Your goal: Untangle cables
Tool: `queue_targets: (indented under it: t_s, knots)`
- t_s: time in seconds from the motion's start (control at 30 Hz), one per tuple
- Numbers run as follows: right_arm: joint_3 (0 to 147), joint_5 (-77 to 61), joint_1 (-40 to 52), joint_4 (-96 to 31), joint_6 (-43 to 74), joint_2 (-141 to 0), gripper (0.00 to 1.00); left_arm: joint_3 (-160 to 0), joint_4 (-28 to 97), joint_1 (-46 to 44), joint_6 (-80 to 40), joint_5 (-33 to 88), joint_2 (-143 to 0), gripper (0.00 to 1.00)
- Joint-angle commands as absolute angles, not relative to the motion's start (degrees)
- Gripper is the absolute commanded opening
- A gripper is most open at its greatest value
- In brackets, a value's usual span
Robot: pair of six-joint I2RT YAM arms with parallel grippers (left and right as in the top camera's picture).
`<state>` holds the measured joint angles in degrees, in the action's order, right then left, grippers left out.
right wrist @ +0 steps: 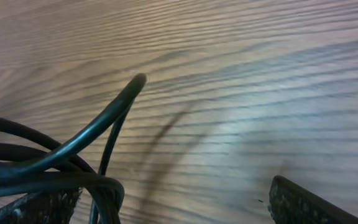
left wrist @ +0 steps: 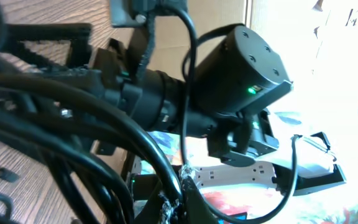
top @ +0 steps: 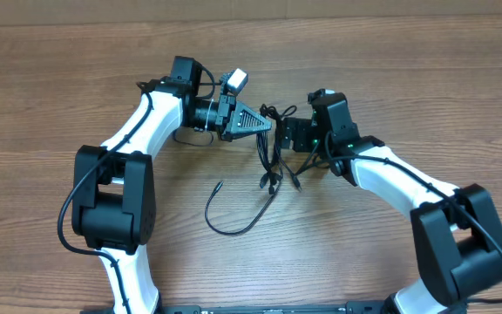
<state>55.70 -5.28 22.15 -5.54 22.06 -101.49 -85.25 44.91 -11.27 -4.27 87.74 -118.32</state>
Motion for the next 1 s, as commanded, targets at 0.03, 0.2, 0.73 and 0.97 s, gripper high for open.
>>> queue_targets:
  t_s: [0.03, 0.2, 0.73, 0.97]
  knots:
    - [55.44, -17.37, 22.17, -2.96, 15.55, -104.29, 0.96, -86.63, 43.75, -11.27, -4.25, 90.54, -119.15, 0.04]
    - [55.44, -20.12, 22.17, -0.43, 10.31, -104.49, 0.95, -86.63, 42.78, -11.27, -4.25, 90.54, -119.15, 0.04]
    - [55.44, 10.09, 22.04, 1.37, 12.67, -109.3, 0.59, -86.63, 40.23, -10.98, -6.83, 90.59, -119.15, 0.04]
    - [55.44, 34.83, 19.38, -9.78, 13.72, -109.36, 0.54, -86.63, 40.45, -6.79, -6.83, 89.49, -119.15, 0.04]
